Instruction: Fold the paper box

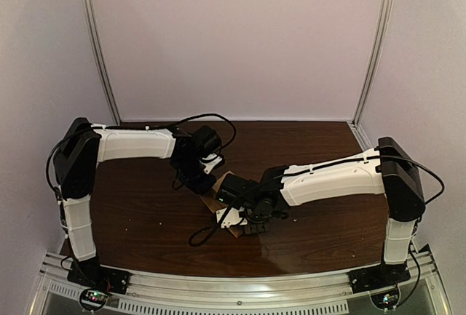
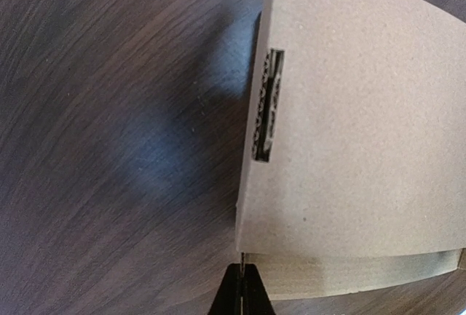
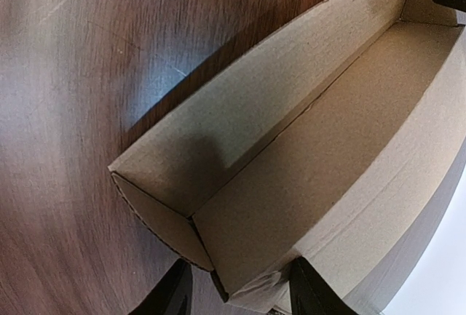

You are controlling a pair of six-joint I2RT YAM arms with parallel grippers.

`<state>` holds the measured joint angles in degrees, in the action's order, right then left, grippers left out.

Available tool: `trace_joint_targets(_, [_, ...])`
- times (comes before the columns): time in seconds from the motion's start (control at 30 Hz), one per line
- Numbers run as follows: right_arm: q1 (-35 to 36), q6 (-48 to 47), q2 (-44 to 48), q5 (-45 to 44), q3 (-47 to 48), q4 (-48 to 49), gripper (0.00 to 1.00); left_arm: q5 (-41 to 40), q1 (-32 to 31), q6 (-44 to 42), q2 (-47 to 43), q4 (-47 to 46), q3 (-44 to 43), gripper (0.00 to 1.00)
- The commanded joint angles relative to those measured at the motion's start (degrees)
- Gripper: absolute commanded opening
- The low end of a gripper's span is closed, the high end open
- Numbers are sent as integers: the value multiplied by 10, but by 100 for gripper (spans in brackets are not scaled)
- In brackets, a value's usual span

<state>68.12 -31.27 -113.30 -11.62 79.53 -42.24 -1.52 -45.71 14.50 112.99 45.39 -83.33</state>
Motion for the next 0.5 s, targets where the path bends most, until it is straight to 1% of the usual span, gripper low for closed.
trace_joint_targets(0.0, [5, -5, -92, 168, -50, -34, 46, 57, -11, 8, 3, -22, -39, 0])
trace_joint_targets(0.47, [5, -4, -93, 170, -42, -38, 46, 66, -10, 8, 45, 8, -90, 0])
